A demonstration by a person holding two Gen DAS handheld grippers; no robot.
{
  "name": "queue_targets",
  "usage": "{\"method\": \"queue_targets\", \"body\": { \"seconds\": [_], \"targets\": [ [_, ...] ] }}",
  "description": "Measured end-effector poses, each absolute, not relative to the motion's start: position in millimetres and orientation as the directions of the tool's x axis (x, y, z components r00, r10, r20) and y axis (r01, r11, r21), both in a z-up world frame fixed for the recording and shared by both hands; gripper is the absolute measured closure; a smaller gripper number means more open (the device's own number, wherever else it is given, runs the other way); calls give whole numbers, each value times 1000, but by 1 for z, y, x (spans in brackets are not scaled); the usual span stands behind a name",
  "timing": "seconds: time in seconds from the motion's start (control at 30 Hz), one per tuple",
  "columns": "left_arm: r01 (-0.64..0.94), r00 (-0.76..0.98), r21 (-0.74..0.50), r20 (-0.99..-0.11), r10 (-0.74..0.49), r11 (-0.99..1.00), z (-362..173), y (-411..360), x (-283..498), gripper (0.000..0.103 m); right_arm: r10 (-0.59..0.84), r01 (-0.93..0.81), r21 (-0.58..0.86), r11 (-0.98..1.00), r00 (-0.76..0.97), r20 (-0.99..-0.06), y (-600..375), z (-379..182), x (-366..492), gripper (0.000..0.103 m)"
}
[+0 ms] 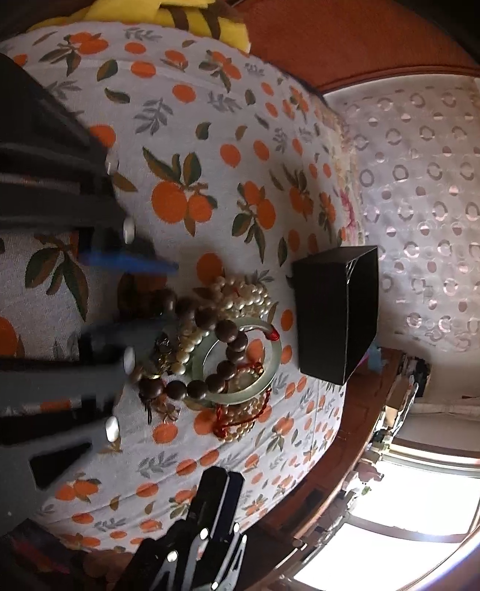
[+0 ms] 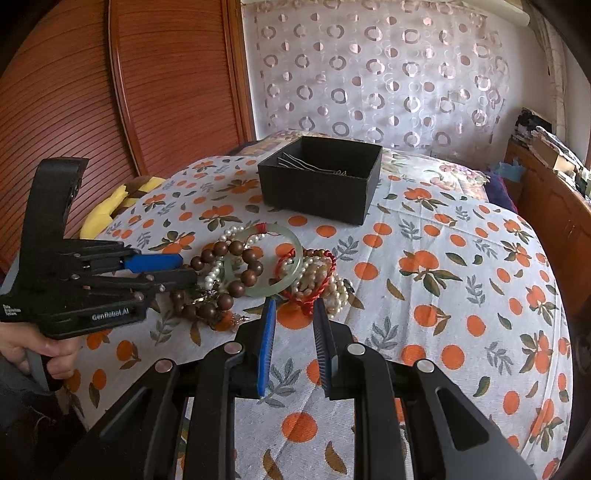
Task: Organize jewelry
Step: 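Grasp the brown bead bracelet with the left tool while the right tool grasps the jade bangle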
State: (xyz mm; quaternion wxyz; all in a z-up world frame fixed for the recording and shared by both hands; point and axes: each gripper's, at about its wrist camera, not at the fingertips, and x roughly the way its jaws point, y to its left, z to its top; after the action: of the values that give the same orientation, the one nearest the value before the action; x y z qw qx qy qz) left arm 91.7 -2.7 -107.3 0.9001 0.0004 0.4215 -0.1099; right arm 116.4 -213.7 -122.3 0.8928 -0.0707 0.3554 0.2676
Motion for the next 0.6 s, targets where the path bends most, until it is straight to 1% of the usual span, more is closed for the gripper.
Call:
{"method": "queue_targets", "body": {
  "seconds": [0.1, 0.2, 0.43, 0.6],
  "targets": [
    [214, 625, -119, -746, -230, 970, -104, -2, 88, 90, 425, -528, 64, 847, 601, -677, -213, -125, 118, 80],
    [223, 643, -121, -728, -239, 967, -96, -4, 82, 90, 423, -525, 68, 849, 596, -683, -214, -128, 118, 80],
    [240, 745, -158, -603, -286, 958, -42, -3, 54, 90, 427, -532, 69, 844, 590, -685, -210, -129, 117, 80],
    [244, 775, -171, -558, -298, 955, -18, 3, 43, 90, 440, -554, 70, 829, 572, -692, -201, -132, 116, 80]
  ]
}}
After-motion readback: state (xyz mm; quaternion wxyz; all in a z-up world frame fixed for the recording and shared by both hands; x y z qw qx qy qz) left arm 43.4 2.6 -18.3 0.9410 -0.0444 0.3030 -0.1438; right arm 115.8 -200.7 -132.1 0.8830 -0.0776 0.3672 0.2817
